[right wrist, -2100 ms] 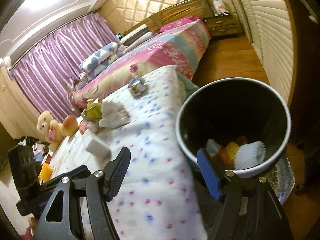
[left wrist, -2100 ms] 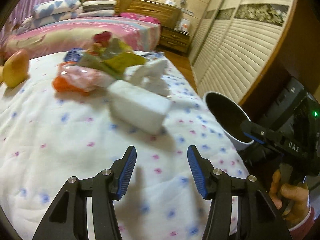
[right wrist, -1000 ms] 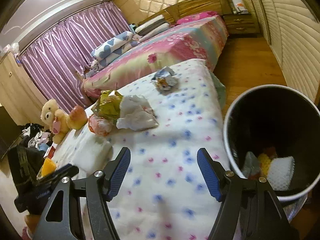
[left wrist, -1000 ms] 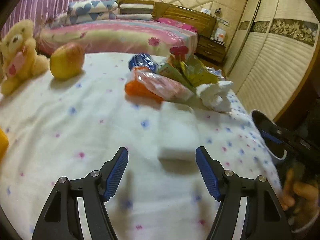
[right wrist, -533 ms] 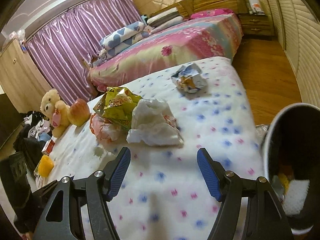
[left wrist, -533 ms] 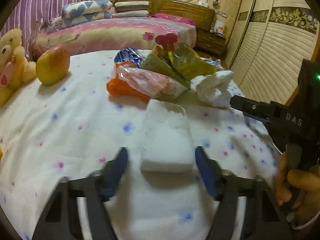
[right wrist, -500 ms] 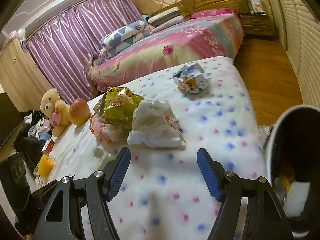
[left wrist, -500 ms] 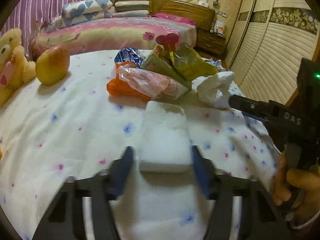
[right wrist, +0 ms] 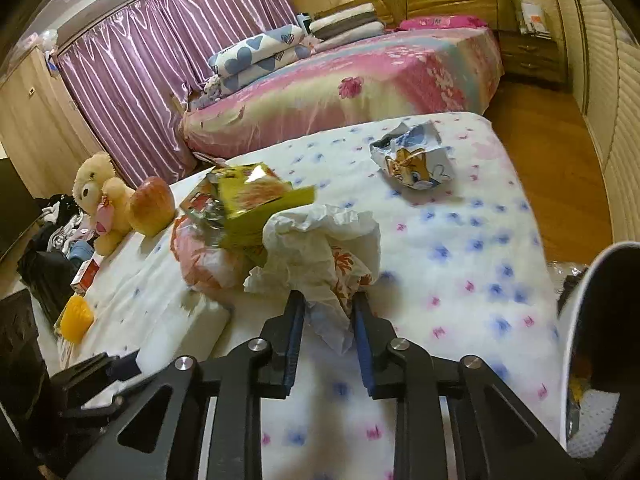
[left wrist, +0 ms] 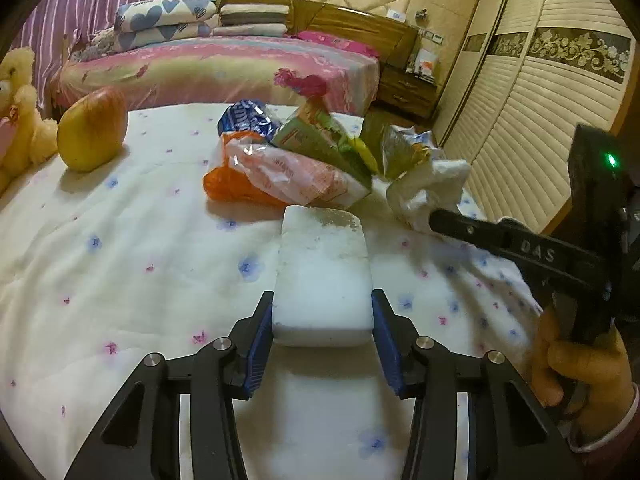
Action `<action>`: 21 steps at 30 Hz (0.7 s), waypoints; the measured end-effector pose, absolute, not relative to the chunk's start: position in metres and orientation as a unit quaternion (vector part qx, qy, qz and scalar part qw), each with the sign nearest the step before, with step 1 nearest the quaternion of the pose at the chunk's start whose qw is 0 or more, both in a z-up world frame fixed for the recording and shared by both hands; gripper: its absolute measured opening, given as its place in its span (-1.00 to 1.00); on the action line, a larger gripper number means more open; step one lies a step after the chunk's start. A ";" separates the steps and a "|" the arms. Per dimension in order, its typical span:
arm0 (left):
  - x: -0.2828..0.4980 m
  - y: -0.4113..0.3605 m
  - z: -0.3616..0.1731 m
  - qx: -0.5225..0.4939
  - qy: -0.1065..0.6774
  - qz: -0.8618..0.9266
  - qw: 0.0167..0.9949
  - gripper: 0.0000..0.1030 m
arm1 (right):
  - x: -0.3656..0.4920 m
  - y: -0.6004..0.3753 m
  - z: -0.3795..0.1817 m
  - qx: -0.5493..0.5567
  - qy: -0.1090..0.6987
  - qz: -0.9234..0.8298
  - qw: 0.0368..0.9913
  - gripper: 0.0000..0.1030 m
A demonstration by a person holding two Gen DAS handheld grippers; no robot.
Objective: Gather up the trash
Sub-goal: 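Carry the foam block and tissue with both tools over the black bin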
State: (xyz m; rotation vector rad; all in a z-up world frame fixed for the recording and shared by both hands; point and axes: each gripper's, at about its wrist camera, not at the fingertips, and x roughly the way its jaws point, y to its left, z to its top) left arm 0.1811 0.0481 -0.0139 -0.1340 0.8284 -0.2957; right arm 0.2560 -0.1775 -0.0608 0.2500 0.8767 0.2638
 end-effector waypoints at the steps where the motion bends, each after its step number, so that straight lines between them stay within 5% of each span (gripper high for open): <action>1: 0.179 0.047 -0.012 -0.067 0.397 -0.150 0.903 -0.12 | 0.252 -0.180 -0.060 0.123 0.421 0.126 0.890 -0.53; 21: 0.155 -0.010 -0.005 -0.032 0.380 -0.232 0.895 -0.12 | 0.158 -0.249 -0.040 0.176 0.397 0.062 0.899 -0.53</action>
